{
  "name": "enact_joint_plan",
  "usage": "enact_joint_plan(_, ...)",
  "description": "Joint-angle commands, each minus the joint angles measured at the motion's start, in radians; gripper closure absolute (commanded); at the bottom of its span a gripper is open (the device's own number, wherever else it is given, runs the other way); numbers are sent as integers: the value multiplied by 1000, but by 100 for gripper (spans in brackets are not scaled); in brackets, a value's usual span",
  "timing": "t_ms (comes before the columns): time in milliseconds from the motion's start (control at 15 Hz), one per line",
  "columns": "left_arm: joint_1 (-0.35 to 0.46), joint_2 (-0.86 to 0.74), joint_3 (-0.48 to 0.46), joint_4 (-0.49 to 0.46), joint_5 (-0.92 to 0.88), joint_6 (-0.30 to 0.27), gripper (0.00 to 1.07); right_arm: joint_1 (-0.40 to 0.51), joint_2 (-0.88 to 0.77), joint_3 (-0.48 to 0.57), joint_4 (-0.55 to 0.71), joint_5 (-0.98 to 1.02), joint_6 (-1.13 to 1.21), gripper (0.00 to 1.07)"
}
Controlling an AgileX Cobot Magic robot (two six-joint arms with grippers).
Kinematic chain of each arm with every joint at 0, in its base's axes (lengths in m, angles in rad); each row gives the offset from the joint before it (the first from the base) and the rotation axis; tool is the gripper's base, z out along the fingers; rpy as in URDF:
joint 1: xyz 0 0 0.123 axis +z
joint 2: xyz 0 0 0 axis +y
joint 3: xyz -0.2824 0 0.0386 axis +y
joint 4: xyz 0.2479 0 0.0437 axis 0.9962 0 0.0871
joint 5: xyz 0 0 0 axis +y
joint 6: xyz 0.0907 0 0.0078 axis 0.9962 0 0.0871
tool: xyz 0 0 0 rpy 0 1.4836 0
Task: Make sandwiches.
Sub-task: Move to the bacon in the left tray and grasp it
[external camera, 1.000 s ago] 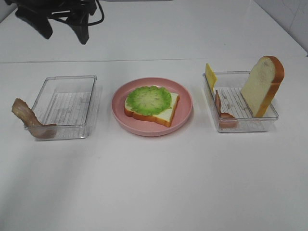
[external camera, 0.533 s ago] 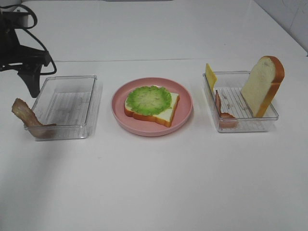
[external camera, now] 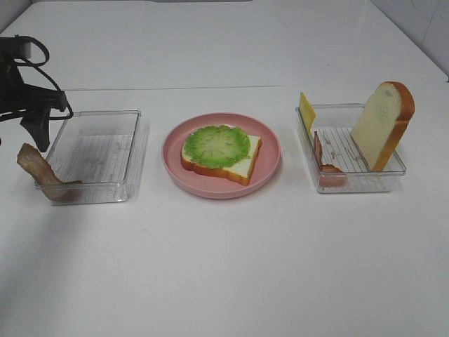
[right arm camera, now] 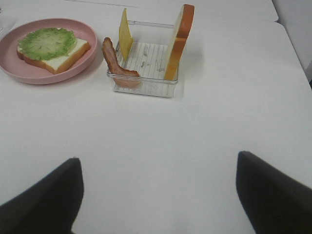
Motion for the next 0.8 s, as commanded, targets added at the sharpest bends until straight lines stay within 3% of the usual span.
enact_joint_plan(67,2,42,3,-5,-55,-7,44,-6,-11,5,-1,-9,-1,27)
enact_joint_plan(333,2,88,-7,-32,-108,-6,46,-6,-11,5,-1,-9,-1,27)
enact_joint_plan(400,2,97,-7,-43,-121,0,53,-6,-11,5,-1,-9,-1,27)
enact_joint_plan(667,2,111,-7,-45,-127,0,61,-6,-11,5,-1,-9,-1,27)
enact_joint_plan(800,2,111,-7,-50,-147,0,73,-6,-11,5,-1,-9,-1,27)
